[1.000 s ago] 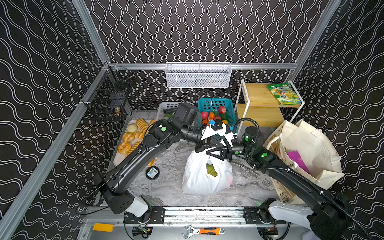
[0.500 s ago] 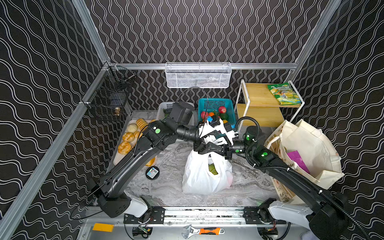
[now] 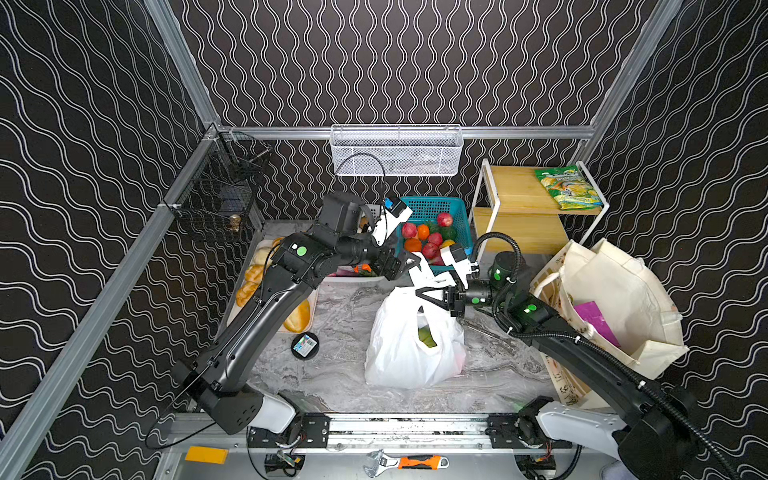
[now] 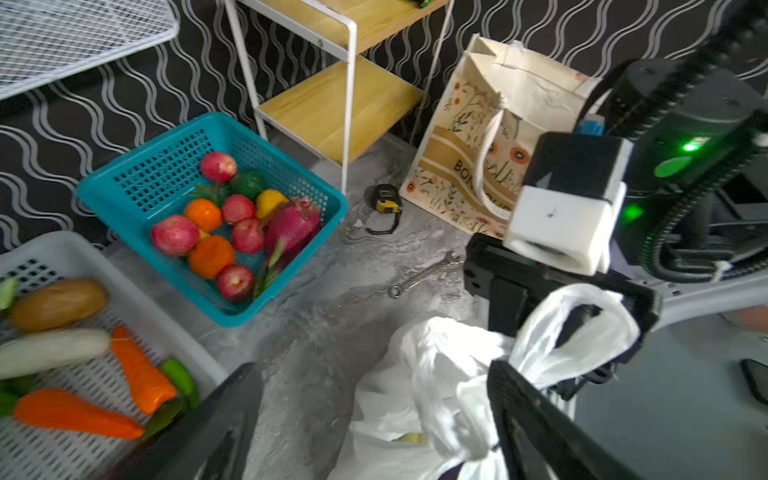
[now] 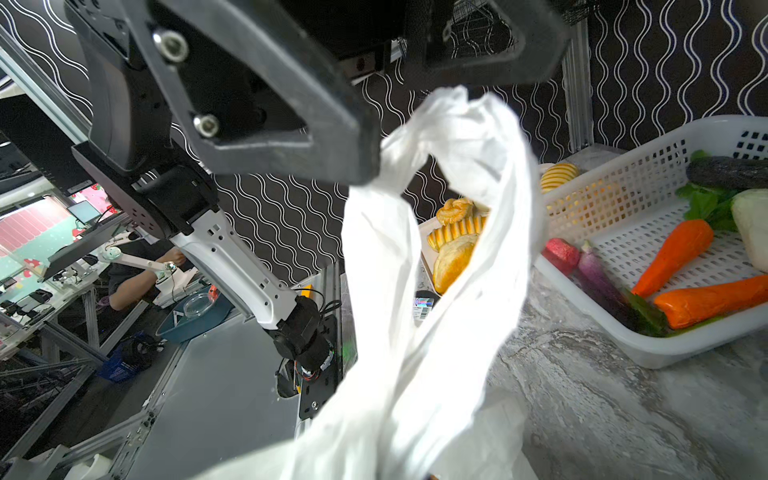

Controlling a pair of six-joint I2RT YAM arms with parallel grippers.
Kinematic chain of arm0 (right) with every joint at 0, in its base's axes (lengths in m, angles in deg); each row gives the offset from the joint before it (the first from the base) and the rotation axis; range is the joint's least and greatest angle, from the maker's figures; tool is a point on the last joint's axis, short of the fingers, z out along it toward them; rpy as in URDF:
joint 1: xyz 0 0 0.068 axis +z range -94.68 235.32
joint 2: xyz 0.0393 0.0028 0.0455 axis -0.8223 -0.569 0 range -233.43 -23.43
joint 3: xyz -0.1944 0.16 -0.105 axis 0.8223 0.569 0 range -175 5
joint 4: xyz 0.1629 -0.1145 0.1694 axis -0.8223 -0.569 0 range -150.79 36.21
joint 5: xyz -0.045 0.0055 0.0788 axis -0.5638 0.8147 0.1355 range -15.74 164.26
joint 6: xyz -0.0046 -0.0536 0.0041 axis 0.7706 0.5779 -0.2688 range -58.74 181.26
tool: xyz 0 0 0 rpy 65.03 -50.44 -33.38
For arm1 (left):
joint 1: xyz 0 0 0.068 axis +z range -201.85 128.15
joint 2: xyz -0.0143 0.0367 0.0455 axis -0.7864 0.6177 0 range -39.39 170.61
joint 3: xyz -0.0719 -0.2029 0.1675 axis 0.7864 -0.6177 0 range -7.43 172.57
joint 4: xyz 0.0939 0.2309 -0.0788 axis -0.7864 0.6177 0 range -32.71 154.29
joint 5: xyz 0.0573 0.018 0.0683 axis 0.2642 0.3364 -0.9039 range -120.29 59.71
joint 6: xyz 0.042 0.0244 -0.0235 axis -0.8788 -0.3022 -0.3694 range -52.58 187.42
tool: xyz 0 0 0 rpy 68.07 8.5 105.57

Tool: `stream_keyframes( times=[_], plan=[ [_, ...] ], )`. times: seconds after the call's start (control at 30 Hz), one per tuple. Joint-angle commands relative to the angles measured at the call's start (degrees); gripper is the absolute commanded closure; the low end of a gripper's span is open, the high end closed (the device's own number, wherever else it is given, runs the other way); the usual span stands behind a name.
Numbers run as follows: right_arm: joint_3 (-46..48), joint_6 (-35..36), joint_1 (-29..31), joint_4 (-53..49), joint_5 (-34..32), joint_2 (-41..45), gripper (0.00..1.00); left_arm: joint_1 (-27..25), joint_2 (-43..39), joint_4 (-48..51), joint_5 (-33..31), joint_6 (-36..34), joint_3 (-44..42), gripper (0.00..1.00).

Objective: Place the mixed food into the grocery bags and tie them

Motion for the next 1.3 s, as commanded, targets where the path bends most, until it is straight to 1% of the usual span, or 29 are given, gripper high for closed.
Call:
stream_keyframes(
  times=[0.0,0.1,0.13,0.2,0.23,0.27,0.33,0.5,0.53,0.57,0.63,0.77,0.83,0.87,0.9,1.0,1.07,1.17,1.27],
  plan=[
    [0.19,0.95,-0.03,0.76,0.41,0.57,0.91,0.45,0.75,-3.55,8.31,5.2,0.33,0.28],
    [0.27,0.99,-0.05,0.71,0.41,0.67,0.9,0.68,1.35,-4.01,8.94,5.58,0.05,0.46],
    [0.27,0.95,-0.06,0.59,0.32,0.8,0.9,0.75,1.56,-3.8,9.09,5.63,0.05,0.55],
    [0.27,0.96,-0.11,0.48,0.12,0.91,0.9,0.71,1.83,-3.48,9.74,5.42,0.17,0.77],
    [0.27,0.66,-0.08,0.41,-0.47,1.08,0.9,0.73,1.88,-3.11,9.66,5.29,0.3,0.92],
    [0.25,0.15,-0.2,0.45,-0.92,1.14,0.9,0.79,1.63,-2.85,9.27,5.17,0.27,1.0],
    [0.46,-2.47,-0.84,2.03,-0.99,1.28,0.9,0.78,0.78,-3.22,8.1,5.06,-0.75,1.0],
    [0.65,-13.24,-4.98,7.07,-0.12,-0.58,0.88,0.8,-2.71,-5.93,3.7,6.17,-6.52,1.0],
    [0.78,-15.73,-5.17,8.73,0.68,-1.22,0.87,0.8,-3.5,-6.53,2.84,6.59,-7.93,1.0],
    [1.24,-18.21,-7.45,10.65,1.3,-1.73,0.86,0.85,-4.22,-7.11,2.07,7.05,-9.23,1.0],
    [2.66,-22.42,-8.62,14.75,1.76,-2.38,0.85,0.84,-5.52,-7.99,0.75,7.68,-11.27,1.0],
    [4.57,-27.25,-9.79,20.1,1.92,-3.15,0.86,0.79,-7.08,-9.56,-0.13,8.58,-14.54,1.0],
    [4.72,-28.35,-9.96,20.78,1.75,-3.41,0.91,0.83,-7.02,-9.33,0.68,8.67,-14.9,1.0],
    [4.37,-28.29,-9.98,20.1,1.77,-3.7,0.93,0.8,-7.04,-9.8,2.12,8.6,-15.11,1.0],
    [3.93,-27.65,-9.98,18.69,1.42,-3.86,0.95,0.79,-7.17,-10.49,4.02,8.64,-15.38,1.0],
    [1.82,-23.11,-9.98,10.14,-2.72,-3.49,1.0,0.66,-8.1,-15.76,12.35,10.57,-17.86,1.0],
    [0.84,-21.85,-9.95,6.5,-5.71,-3.09,1.0,0.21,-8.94,-17.83,16.15,11.27,-19.85,1.0],
    [0.45,-22.5,-9.98,4.89,-8.6,-2.59,1.0,-1.52,-9.59,-18.41,17.05,10.89,-21.95,1.0],
    [0.8,-24.44,-9.97,6.38,-9.13,-2.49,1.0,-4.26,-8.85,-16.3,15.85,9.81,-22.36,1.0]
  ],
)
